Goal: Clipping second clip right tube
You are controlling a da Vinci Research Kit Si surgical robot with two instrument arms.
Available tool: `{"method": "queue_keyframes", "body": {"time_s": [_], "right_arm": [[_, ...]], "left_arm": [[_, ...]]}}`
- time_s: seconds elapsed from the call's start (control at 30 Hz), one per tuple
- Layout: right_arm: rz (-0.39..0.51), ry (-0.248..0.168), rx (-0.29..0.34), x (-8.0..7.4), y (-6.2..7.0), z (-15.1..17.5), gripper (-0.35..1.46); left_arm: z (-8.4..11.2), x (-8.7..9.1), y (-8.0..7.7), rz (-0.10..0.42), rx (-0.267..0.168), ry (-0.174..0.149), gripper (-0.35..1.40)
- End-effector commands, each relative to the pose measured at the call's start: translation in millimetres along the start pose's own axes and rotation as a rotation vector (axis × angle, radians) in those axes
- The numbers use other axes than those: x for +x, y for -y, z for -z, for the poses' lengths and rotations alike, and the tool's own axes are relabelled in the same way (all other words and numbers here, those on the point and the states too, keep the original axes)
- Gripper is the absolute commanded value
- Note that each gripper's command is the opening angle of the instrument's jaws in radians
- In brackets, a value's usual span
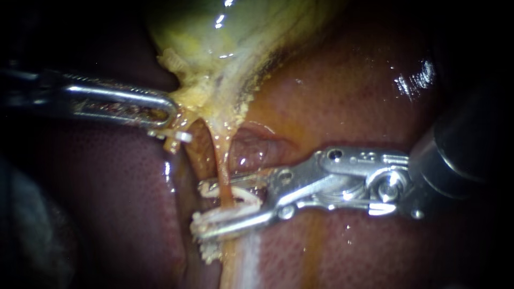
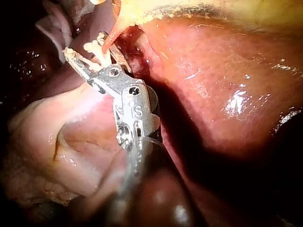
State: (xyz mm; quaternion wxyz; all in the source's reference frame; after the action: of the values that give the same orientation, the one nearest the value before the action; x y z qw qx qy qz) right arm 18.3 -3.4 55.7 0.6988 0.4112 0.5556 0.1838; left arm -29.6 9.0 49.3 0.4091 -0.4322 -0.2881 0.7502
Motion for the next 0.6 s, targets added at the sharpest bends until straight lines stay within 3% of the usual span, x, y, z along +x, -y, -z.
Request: {"method": "queue_keyframes", "body": {"time_s": [0.03,0.3,0.47,0.6], "right_arm": [[0.002,-0.005,0.009,0.1,0.3,-0.1,0.45],[-0.014,-0.020,0.042,0.5,1.5,-1.2,0.42],[-0.050,-0.024,0.043,0.5,0.8,-1.2,0.32],[-0.068,-0.030,0.036,0.6,0.1,-0.8,0.12]], "left_arm": [[0.0,0.0,0.1,0.000,0.000,0.000,-0.35],[-0.1,-0.2,0.2,0.010,0.001,0.000,-0.35],[-0.3,0.0,0.1,0.011,0.002,-0.001,-0.35],[-0.4,0.0,0.0,0.012,0.003,-0.001,-0.35]]}}
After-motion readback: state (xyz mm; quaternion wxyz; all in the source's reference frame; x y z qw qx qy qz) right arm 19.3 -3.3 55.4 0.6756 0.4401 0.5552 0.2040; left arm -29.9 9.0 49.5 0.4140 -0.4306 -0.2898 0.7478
